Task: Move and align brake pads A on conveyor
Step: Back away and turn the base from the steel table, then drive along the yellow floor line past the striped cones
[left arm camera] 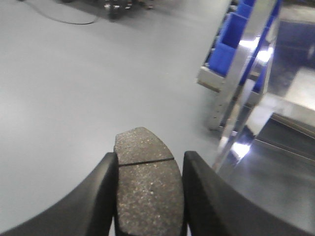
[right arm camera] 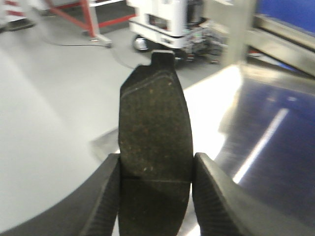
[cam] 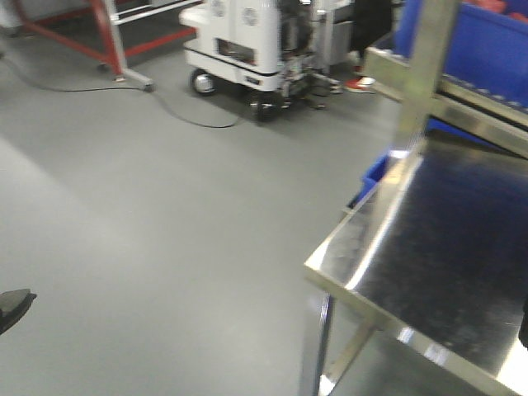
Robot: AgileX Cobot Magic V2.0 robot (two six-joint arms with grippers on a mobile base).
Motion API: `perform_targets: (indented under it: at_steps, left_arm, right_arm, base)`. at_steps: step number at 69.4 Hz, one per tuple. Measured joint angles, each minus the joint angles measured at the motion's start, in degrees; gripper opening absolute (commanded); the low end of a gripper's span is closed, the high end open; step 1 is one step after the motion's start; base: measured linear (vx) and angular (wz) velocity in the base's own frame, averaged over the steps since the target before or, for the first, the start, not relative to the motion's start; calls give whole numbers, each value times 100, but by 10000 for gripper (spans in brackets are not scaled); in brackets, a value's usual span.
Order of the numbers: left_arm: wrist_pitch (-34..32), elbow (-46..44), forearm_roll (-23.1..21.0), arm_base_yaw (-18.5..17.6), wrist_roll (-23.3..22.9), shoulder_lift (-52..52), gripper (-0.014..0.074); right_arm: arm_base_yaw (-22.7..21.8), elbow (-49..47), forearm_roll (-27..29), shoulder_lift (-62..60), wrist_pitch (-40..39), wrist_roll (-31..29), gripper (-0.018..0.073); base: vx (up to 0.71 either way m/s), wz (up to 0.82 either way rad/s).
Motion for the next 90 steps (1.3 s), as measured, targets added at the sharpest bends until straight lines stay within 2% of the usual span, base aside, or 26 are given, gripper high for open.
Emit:
perform_targets:
  at_steps: [56,90]
  left_arm:
    - [0,0,0,0,0,0,-6]
    - [0,0,0,0,0,0,-6]
  right_arm:
    - [0,0,0,0,-5,0,-4]
    - [0,0,30,-4,-5,0,-4]
  base:
    - [-18,72]
    - [-2,67]
